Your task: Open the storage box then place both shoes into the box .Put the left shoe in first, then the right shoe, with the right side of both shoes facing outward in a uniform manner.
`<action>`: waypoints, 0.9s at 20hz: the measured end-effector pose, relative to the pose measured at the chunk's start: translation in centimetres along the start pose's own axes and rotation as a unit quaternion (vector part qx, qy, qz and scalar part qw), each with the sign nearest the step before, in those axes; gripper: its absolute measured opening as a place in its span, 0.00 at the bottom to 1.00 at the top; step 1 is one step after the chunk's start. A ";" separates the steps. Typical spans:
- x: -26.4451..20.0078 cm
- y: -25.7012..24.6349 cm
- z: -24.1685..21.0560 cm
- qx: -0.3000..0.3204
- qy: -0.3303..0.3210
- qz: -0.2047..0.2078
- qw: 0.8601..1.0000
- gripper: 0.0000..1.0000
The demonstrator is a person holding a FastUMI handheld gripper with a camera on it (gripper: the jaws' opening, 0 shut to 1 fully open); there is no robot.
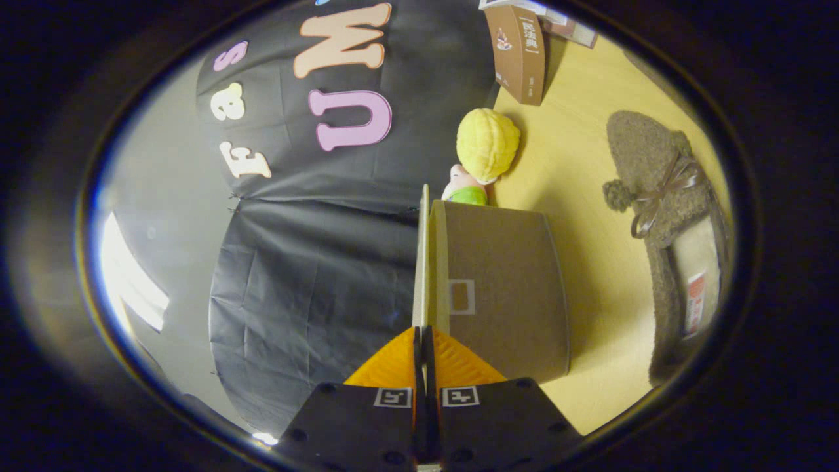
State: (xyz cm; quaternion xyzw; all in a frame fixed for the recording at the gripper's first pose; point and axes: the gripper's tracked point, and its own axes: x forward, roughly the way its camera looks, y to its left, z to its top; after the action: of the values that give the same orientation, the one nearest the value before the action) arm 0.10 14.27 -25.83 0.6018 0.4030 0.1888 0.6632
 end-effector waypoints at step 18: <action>4.3 14.6 -1.8 -0.191 -0.002 0.009 0.982 0.06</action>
State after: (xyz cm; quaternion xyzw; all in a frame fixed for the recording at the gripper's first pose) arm 4.72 21.56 -13.16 0.4684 0.3528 0.2667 0.7649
